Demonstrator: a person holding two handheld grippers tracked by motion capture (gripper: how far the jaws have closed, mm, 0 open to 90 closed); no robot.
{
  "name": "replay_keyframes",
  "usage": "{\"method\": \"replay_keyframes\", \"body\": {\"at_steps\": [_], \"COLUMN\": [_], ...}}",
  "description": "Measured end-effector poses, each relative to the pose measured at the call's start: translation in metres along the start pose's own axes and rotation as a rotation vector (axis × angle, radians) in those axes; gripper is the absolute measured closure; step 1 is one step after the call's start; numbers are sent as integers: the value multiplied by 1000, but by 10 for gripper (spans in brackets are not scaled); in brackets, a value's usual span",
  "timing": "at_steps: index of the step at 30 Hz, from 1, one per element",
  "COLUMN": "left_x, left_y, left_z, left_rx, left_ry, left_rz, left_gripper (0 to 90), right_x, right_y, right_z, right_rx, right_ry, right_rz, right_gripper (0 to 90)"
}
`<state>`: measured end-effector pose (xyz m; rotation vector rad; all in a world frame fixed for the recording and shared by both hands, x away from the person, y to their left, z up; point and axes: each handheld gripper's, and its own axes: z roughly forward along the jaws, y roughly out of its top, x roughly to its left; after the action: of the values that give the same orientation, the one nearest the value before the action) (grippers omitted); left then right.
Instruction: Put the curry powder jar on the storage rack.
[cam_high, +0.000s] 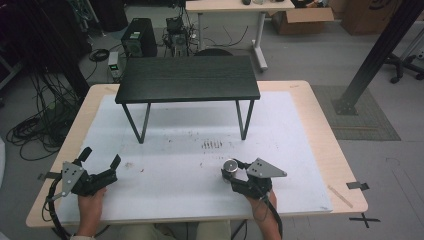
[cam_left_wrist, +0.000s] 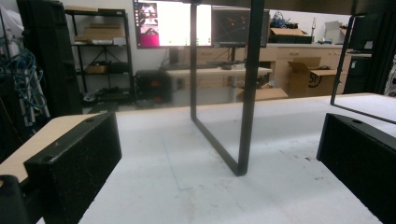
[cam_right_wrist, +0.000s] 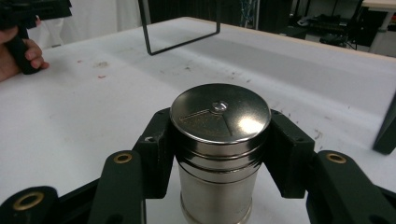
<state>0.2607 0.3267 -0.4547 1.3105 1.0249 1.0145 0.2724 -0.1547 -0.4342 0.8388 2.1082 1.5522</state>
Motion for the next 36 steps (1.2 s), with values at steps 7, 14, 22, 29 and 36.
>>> {"method": "replay_keyframes", "body": {"at_steps": [7, 14, 22, 29, 36], "left_x": [0, 0, 0, 0, 0], "left_y": [0, 0, 0, 0, 0], "left_z": [0, 0, 0, 0, 0], "left_rx": [-1, 0, 0, -1, -2], "left_ry": [0, -1, 0, 0, 0], "left_rz": [-1, 2, 2, 0, 1], "left_gripper": [2, 2, 2, 2, 2], "right_x": [2, 5, 6, 7, 6], "right_y": [19, 40, 70, 94, 122], "right_z": [-4, -8, -12, -15, -17], "right_rx": [-34, -56, -83, -91, -95], "right_ry": [16, 29, 46, 66, 83], "right_rz": [-18, -37, -63, -71, -90], "right_gripper": [487, 487, 487, 487, 488]}}
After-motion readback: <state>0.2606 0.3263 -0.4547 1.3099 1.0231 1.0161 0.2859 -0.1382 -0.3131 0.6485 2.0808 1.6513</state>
